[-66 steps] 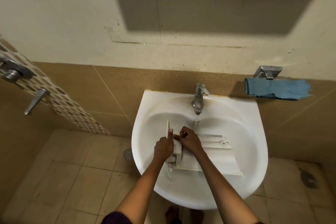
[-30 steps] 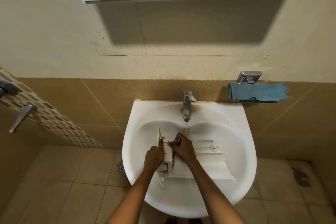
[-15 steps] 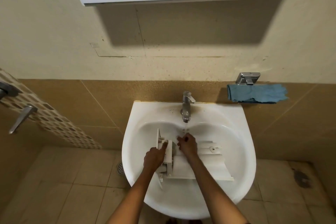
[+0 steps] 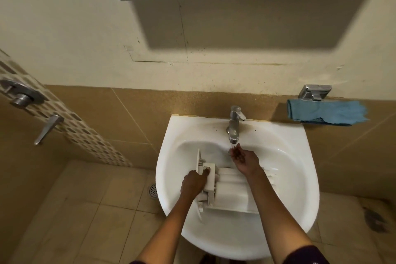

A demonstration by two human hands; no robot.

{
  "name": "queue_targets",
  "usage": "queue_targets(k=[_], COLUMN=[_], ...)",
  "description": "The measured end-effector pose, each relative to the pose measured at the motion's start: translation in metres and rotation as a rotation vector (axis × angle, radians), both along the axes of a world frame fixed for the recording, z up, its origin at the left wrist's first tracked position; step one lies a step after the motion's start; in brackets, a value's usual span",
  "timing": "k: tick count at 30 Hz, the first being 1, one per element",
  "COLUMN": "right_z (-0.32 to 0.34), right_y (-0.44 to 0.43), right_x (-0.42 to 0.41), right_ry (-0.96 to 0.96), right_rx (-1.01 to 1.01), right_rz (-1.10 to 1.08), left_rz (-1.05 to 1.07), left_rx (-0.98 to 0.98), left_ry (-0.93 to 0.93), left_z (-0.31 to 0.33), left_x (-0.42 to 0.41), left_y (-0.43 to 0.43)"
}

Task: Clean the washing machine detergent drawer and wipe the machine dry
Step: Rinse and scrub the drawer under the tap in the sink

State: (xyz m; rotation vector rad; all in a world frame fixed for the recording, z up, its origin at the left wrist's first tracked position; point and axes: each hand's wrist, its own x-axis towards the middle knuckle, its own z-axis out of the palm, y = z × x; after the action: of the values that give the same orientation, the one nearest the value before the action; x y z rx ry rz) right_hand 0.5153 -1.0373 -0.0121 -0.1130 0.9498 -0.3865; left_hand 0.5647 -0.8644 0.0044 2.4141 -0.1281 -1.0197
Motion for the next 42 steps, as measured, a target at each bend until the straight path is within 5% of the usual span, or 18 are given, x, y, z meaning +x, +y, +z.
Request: queue_targets(k=[13, 17, 21, 25, 29, 36, 42], right_z=[0.014, 0.014, 0.023, 0.024, 0.015, 0.004, 0.000], right_y=[0.009, 0.018, 0.032, 0.037, 0.053, 0.058, 0.069], right_x=[0.019, 0.015, 0.009, 0.017, 0.019, 0.034, 0.034], right_ry=[0.023, 0.001, -0.020, 0.132, 0.380, 0.455, 0.526], right_rx=[-0.027, -0.119, -0.517, -0.915, -1.482, -1.152, -1.221], right_rz=[0.069, 0.375, 1.099, 1.026, 1.370, 1.218, 1.094], left_rz=[0.050, 0.091, 0.083, 0.084, 0.050, 0.091, 0.027], left_rx=[-0.027, -0.067, -0.061, -0.080, -0.084, -0.108, -0.068], left_ry=[-0.019, 0.006, 0.002, 0.019, 0.022, 0.034, 0.004], left_z=[0.000, 0.000, 0.001, 0.002, 0.002, 0.006, 0.004], left_x=[-0.002, -0.004, -0.004, -0.005, -0.006, -0.007, -0.006], left_y=[-0.001, -0.001, 0.001, 0.000, 0.000, -0.002, 0.000])
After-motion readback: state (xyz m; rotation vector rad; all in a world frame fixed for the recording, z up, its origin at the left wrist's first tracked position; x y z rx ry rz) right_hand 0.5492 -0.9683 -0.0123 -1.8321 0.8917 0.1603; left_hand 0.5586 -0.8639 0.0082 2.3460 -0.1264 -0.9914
